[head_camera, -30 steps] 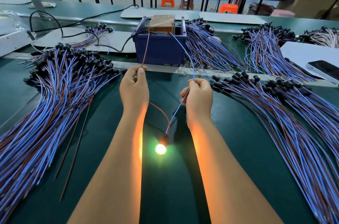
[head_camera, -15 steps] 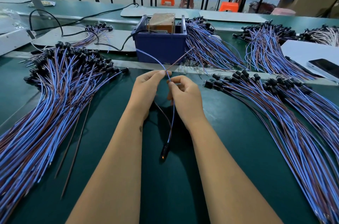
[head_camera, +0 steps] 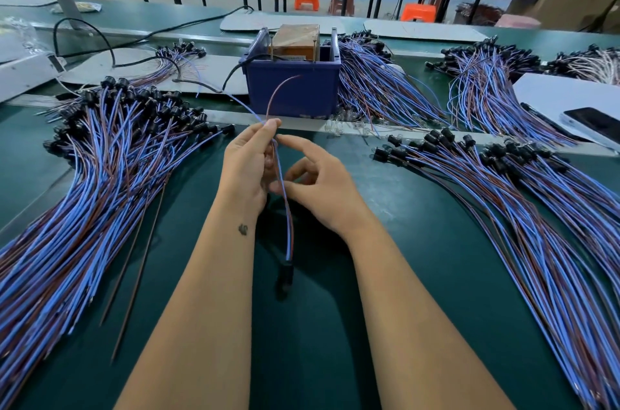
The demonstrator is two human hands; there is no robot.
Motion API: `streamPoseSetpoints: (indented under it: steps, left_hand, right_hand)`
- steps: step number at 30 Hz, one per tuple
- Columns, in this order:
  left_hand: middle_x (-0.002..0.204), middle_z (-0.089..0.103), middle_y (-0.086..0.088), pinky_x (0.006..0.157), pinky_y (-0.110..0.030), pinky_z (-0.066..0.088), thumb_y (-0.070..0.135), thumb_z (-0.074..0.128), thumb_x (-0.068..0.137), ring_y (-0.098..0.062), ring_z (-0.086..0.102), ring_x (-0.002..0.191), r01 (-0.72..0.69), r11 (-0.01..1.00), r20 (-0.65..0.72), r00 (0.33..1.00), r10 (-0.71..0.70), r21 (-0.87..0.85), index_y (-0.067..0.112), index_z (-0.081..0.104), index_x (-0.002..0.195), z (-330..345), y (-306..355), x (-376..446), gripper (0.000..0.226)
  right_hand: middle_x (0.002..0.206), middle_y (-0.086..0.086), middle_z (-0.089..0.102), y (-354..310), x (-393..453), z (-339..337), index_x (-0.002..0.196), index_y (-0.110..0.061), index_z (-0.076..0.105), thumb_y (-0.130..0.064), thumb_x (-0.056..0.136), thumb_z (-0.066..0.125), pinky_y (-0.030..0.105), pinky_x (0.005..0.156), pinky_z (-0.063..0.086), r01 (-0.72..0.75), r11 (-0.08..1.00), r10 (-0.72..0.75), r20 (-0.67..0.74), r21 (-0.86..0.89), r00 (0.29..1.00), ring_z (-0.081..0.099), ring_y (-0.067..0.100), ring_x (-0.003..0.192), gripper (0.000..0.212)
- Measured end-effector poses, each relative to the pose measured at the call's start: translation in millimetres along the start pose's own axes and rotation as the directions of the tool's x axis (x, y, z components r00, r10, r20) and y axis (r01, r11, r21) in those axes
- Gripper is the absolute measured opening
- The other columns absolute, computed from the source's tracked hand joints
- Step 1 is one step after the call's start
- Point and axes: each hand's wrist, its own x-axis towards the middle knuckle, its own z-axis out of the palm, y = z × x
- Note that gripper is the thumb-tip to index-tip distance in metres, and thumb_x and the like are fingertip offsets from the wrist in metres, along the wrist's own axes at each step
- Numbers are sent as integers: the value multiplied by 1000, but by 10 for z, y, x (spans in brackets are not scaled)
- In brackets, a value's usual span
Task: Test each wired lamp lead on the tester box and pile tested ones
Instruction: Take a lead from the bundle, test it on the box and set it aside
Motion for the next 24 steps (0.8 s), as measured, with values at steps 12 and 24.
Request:
streamPoseSetpoints:
  steps: [12, 24]
  left_hand:
    - [75, 70, 6, 72, -21, 44, 15, 76, 80, -6, 62, 73, -106, 917, 402, 914, -64, 385, 27, 80, 82, -5, 31, -174, 12]
    - [91, 72, 7, 72, -18, 52, 7, 50, 100, -6, 66, 82, -54, 919, 427, 895, -129, 391, 26, 70, 106, 61, -6, -167, 28]
  right_hand:
    - [81, -8, 67, -13, 43, -280, 82, -20, 58, -21, 106, 39, 20, 64, 47, 25, 901, 216, -498, 433, 840, 60, 6, 72, 31]
    - [69, -9, 49, 43, -42, -702, 98, -20, 64, -24, 100, 44, 32, 64, 34, -311, 836, 174, -320, -452, 931, 49, 19, 73, 21]
